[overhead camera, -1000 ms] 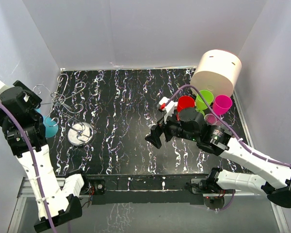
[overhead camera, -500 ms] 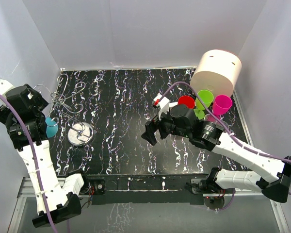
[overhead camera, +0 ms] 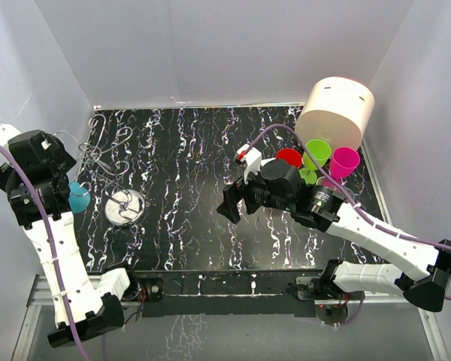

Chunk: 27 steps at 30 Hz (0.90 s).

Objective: Take the wine glass off the wine glass rack

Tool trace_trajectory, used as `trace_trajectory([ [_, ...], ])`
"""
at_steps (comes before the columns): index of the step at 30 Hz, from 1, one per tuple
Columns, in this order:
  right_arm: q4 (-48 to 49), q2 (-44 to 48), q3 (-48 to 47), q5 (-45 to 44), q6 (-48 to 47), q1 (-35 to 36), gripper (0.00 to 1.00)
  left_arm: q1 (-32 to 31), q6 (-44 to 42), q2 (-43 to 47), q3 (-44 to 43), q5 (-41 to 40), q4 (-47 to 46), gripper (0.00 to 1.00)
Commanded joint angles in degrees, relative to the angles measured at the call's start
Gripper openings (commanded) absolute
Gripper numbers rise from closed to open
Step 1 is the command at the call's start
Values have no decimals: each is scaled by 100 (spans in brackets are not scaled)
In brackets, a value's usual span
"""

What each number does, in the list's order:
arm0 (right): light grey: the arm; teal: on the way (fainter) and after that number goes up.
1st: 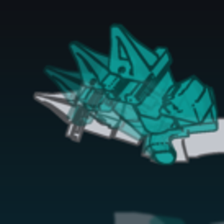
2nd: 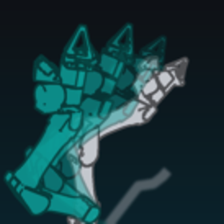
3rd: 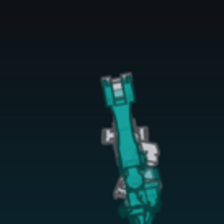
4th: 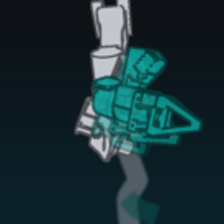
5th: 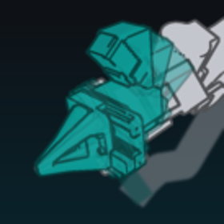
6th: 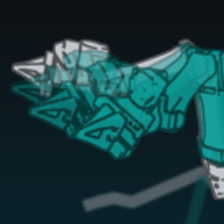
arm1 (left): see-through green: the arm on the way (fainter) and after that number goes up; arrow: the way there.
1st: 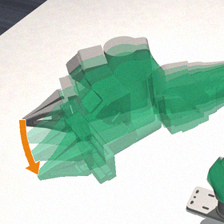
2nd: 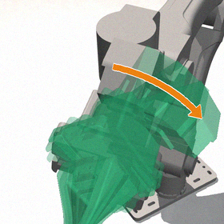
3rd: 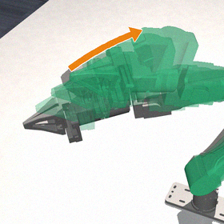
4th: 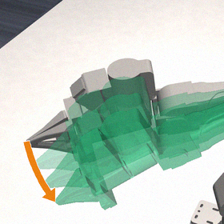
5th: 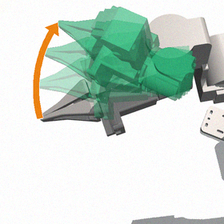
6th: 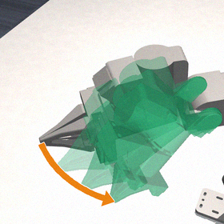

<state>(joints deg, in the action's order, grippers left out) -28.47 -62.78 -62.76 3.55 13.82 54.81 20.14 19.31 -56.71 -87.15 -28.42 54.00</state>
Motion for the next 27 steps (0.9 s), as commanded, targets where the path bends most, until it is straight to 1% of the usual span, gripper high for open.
trace_trajectory([
  [1, 233, 82, -248, 46, 35, 29, 98, 26, 5, 87, 73, 29, -21, 99],
  [14, 278, -14, -280, 63, 24, 30, 98, 27, 26, 26, 349, 103, -165, 98],
  [20, 339, -53, -267, 108, 27, 30, 98, 26, -88, 94, 410, 92, -276, 91],
  [25, 325, -67, -306, 119, 29, 30, 98, 27, -94, 67, 444, 89, -301, 90],
  [27, 317, -67, -313, 102, 32, 28, 98, 30, -94, 88, 449, 115, -323, 86],
])
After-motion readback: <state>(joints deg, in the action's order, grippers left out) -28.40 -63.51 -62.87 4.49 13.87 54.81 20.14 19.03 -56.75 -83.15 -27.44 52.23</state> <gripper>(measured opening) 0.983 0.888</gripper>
